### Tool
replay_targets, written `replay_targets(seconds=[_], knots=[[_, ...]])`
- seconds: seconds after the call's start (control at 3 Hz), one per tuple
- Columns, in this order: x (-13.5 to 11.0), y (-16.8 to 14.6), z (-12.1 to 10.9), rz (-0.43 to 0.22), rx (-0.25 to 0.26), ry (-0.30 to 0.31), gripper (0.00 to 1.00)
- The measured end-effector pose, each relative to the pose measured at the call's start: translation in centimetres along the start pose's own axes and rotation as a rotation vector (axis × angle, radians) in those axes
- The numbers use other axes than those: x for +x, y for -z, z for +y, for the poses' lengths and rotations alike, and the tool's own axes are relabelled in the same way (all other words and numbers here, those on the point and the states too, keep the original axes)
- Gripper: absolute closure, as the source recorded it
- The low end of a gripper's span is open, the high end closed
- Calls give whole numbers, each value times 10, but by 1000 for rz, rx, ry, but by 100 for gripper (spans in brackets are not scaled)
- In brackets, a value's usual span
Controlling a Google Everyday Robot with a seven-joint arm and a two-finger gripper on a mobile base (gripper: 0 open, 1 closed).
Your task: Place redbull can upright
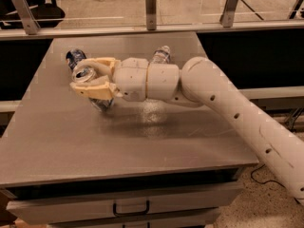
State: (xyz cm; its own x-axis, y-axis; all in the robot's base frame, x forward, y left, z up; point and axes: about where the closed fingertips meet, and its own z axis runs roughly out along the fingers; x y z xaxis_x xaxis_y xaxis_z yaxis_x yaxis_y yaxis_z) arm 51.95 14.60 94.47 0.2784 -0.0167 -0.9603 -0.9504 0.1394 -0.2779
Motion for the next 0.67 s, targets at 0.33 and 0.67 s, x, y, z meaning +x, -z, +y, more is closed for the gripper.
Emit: replay_targets(seconds=[0.33,0.67], knots=[[8,6,-1,-27,24,-33,81],[14,12,-3,-25,41,-56,58]])
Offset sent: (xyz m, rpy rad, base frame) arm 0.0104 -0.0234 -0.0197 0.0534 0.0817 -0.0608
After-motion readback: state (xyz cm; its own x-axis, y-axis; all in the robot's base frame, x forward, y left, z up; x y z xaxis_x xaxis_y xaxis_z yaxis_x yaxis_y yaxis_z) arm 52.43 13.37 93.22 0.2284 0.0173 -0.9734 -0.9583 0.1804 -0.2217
